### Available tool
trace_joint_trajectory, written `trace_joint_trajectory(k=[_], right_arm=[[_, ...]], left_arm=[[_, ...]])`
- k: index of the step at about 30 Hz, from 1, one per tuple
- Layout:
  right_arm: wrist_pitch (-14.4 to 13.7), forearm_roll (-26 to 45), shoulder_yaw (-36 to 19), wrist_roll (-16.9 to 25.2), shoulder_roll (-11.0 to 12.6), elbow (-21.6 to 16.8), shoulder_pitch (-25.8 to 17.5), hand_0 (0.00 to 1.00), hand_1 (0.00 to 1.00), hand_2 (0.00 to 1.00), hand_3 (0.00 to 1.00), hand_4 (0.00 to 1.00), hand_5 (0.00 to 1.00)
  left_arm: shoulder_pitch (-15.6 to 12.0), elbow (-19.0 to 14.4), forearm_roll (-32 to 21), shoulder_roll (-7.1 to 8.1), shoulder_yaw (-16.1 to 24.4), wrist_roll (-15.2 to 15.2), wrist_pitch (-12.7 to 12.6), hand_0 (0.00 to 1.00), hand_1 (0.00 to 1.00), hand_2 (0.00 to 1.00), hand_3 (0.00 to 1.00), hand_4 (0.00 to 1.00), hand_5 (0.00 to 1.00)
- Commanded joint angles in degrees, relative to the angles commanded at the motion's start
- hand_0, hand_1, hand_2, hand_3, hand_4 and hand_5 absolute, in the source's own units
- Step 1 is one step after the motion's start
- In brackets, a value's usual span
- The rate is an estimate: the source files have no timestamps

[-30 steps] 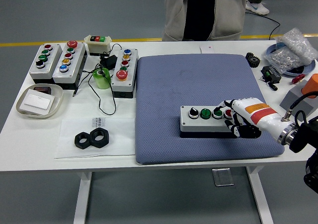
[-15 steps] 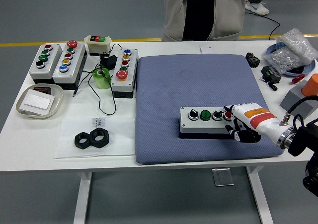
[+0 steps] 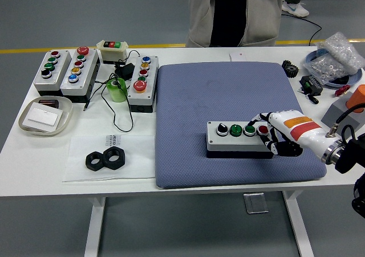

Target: Pick up the button,place it on the desk,press the button,press the button

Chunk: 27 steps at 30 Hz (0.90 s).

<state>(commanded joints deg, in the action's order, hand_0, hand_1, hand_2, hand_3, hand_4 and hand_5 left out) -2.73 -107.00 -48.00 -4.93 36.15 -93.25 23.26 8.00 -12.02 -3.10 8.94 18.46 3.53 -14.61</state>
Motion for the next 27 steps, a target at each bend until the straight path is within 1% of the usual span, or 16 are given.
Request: trace_joint_trajectory(k=[2, 3, 6, 8, 9, 14, 15, 20, 21, 22, 24, 26, 27], right_arm=[[-0.3, 0.3, -0.8, 0.1, 0.3, -0.6, -0.2, 0.273, 0.055, 0.173, 0.728, 0.510, 0.002], [-1.0, 0.9, -1.9, 0.3, 0.6, -1.3, -0.6, 0.326, 0.071, 0.205, 0.737, 0.635, 0.002], [-3.3, 2.0, -4.3, 0.7, 1.3, -2.6, -1.5, 0.326, 0.071, 0.205, 0.737, 0.635, 0.002], [-5.5, 3.1, -5.9, 0.6, 1.4, -2.7, -2.1, 0.326, 0.071, 0.205, 0.737, 0.635, 0.002], [-6.3, 3.6, -6.5, 0.6, 1.5, -2.7, -2.3, 0.349, 0.288, 0.417, 0.924, 0.675, 0.058], [-7.7, 8.4, -9.8, 1.1, 1.5, -1.3, -3.1, 0.349, 0.288, 0.417, 0.924, 0.675, 0.058], [-7.9, 9.4, -10.1, 1.3, 1.4, -1.1, -3.3, 0.832, 0.765, 0.871, 0.998, 0.729, 0.116], [-11.2, 20.2, -11.5, 4.5, 0.7, 1.5, -4.5, 0.832, 0.765, 0.871, 0.998, 0.729, 0.116], [-11.9, 22.4, -11.6, 5.3, 0.5, 1.9, -4.7, 0.975, 0.896, 0.976, 0.998, 0.769, 0.165], [-12.3, 24.7, -11.7, 5.8, 0.4, 2.2, -4.9, 0.975, 0.896, 0.976, 0.998, 0.769, 0.165], [-14.2, 29.6, -12.3, 8.1, -0.2, 3.5, -5.5, 0.975, 0.896, 0.976, 0.998, 0.769, 0.165], [-14.6, 34.4, -12.6, 9.1, -0.4, 4.1, -5.7, 0.975, 0.896, 0.976, 0.998, 0.769, 0.165], [-14.8, 36.6, -12.9, 9.9, -0.7, 4.7, -5.9, 0.981, 0.907, 0.982, 0.998, 0.772, 0.195]], left_arm=[[0.0, 0.0, 0.1, 0.00, 0.0, 0.0, 0.0, 0.737, 0.825, 0.855, 0.824, 0.623, 0.998], [-0.1, 0.0, 0.2, -0.01, 0.1, -0.1, 0.0, 0.737, 0.825, 0.855, 0.824, 0.623, 0.998], [-0.1, 0.0, 0.4, -0.02, 0.3, -0.1, 0.0, 0.737, 0.825, 0.855, 0.824, 0.623, 0.998], [-0.2, 0.0, 0.5, -0.03, 0.3, -0.2, -0.1, 0.737, 0.825, 0.855, 0.824, 0.623, 0.998], [-0.2, 0.0, 0.5, -0.03, 0.3, -0.2, -0.1, 0.737, 0.825, 0.855, 0.824, 0.623, 0.998], [-0.3, 0.0, 0.9, -0.03, 0.5, -0.2, -0.1, 0.737, 0.825, 0.855, 0.824, 0.623, 0.998], [-0.4, 0.0, 0.9, -0.03, 0.6, -0.3, -0.1, 0.738, 0.826, 0.856, 0.824, 0.623, 0.998], [-0.6, 0.0, 1.2, -0.04, 0.7, -0.3, -0.1, 0.738, 0.826, 0.856, 0.824, 0.623, 0.998], [-0.6, 0.0, 1.2, -0.05, 0.7, -0.3, -0.1, 0.741, 0.826, 0.856, 0.824, 0.623, 0.998], [-0.6, 0.0, 1.3, -0.05, 0.8, -0.3, -0.1, 0.741, 0.826, 0.856, 0.824, 0.623, 0.998], [-0.7, -0.1, 1.3, -0.05, 0.8, -0.3, -0.1, 0.741, 0.826, 0.856, 0.824, 0.623, 0.998], [-0.7, -0.1, 1.3, -0.04, 0.8, -0.3, -0.1, 0.741, 0.826, 0.856, 0.824, 0.623, 0.998], [-0.7, -0.1, 1.5, -0.05, 0.8, -0.3, -0.1, 0.742, 0.825, 0.856, 0.824, 0.622, 0.998]])
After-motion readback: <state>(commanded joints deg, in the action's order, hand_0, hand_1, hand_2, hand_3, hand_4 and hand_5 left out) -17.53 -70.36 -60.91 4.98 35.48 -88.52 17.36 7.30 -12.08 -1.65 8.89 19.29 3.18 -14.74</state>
